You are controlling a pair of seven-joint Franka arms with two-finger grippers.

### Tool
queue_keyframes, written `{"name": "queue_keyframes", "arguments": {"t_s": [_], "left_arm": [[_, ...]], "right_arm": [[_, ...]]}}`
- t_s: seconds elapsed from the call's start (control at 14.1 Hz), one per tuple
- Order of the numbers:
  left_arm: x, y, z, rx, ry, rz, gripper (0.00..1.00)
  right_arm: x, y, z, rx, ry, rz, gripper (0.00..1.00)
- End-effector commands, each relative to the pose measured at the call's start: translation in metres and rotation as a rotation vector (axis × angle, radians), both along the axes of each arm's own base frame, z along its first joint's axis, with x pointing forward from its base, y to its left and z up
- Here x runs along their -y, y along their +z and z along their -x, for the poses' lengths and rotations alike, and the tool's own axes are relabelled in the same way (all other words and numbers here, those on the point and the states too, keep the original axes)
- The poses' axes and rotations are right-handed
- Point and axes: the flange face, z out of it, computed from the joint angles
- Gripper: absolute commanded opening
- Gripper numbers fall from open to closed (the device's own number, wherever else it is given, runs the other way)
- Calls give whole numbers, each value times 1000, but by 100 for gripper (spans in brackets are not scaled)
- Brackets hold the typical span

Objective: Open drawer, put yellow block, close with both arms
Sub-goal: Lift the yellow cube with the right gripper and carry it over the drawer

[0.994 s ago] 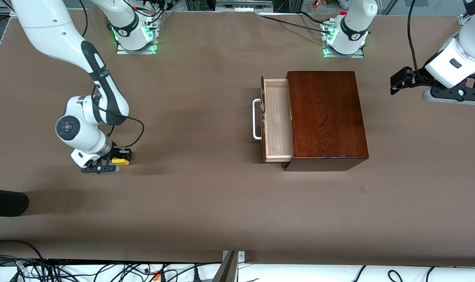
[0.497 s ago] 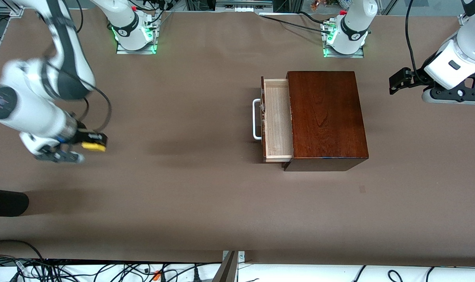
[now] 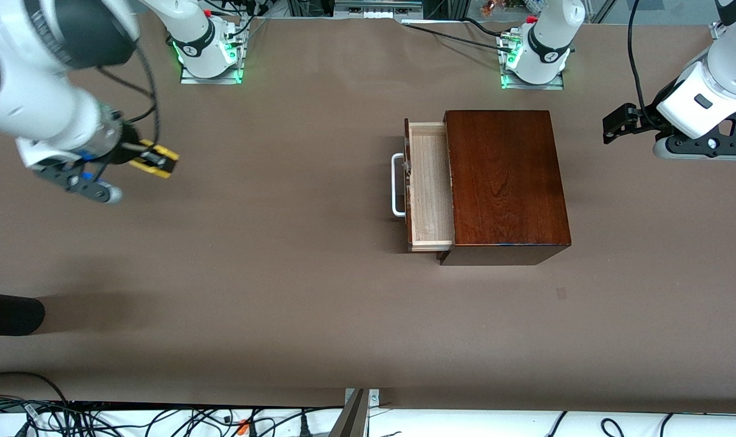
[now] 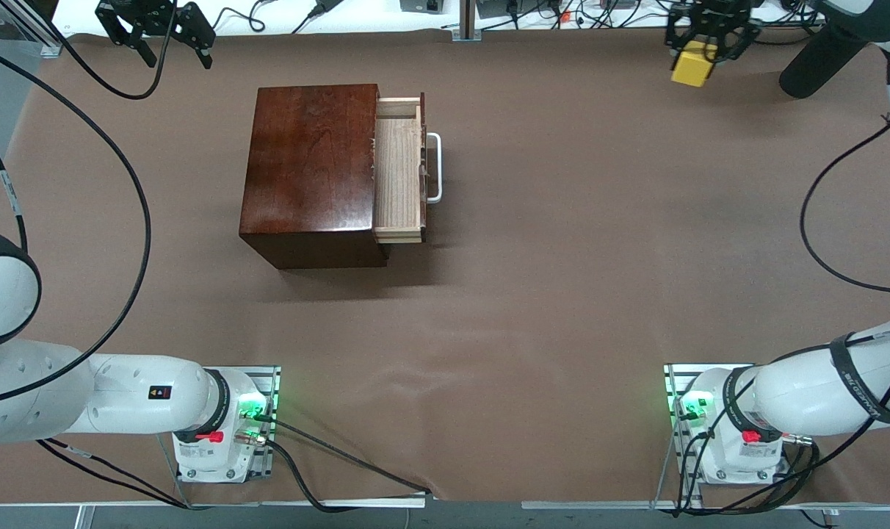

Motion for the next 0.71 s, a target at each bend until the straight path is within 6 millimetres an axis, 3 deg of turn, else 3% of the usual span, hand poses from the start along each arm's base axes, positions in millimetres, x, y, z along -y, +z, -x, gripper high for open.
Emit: {"name": "queue_keyframes", "arguments": {"t_s": [0.0, 0.21, 0.36, 0.64], "left_arm": [[-1, 6, 0, -5, 7, 15, 100], [-1, 6, 0, -6, 2, 17, 100], [-1, 6, 0, -6, 2, 17, 100], [2, 7, 0, -5, -3, 17, 100]], "right_arm": [[-66, 7, 19, -22, -224, 5, 0], [-142, 21, 45, 16, -431, -8, 0], [-200, 17, 63, 23, -587, -29, 0], [-305, -12, 104, 46, -828, -84, 0]]}}
